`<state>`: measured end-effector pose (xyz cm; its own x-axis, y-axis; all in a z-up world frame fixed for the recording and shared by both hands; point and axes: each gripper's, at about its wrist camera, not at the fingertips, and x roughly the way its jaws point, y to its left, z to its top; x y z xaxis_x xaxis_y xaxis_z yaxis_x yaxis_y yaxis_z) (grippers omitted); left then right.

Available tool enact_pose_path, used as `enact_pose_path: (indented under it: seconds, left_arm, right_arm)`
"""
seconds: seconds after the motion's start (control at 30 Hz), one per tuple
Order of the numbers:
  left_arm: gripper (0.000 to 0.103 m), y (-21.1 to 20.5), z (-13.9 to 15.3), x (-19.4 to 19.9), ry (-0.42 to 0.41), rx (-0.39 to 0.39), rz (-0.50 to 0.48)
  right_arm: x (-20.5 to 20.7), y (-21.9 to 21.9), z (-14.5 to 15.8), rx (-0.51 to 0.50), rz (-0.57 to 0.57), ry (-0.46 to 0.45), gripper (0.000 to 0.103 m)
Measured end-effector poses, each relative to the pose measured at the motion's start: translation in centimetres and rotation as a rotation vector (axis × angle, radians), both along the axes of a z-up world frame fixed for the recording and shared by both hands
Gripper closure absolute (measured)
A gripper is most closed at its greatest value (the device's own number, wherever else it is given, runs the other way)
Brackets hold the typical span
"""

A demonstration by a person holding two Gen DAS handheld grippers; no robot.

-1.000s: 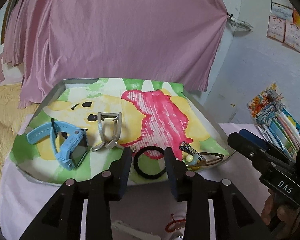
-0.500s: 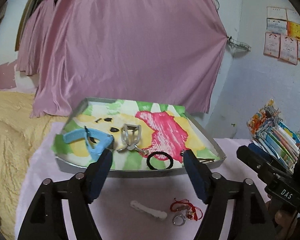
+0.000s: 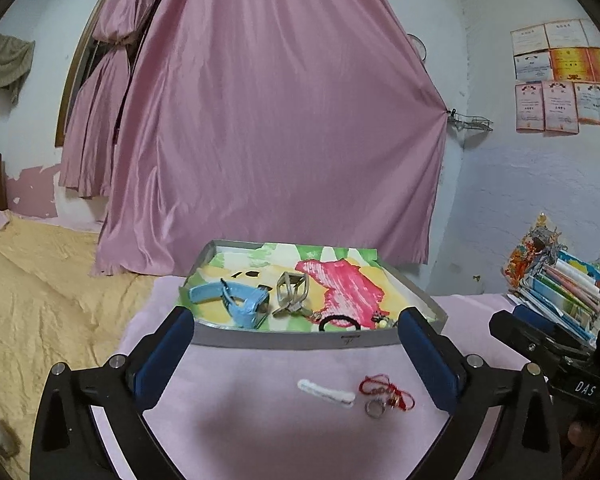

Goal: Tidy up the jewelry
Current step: 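Withdraw both open tools from the tray back over the table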

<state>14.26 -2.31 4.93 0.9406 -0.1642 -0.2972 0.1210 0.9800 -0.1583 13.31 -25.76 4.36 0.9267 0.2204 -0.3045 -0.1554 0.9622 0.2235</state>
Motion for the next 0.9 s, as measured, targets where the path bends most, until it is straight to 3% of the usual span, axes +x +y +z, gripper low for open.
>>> enact_pose_path:
  seconds: [0.43,0.9]
  left_arm:
    - [0.001,0.9,-2.6,-2.4,0.037,0.056,0.001]
    - [0.001,1.3,-4.2,0.3,0.212,0.013,-0.008]
  right_arm:
    - [-3.1,1.0,-1.2,-0.058,-0.012,0.006,0.003]
    - [-0.5,1.6,-3.4,-0.104,0.001,0.212,0.003]
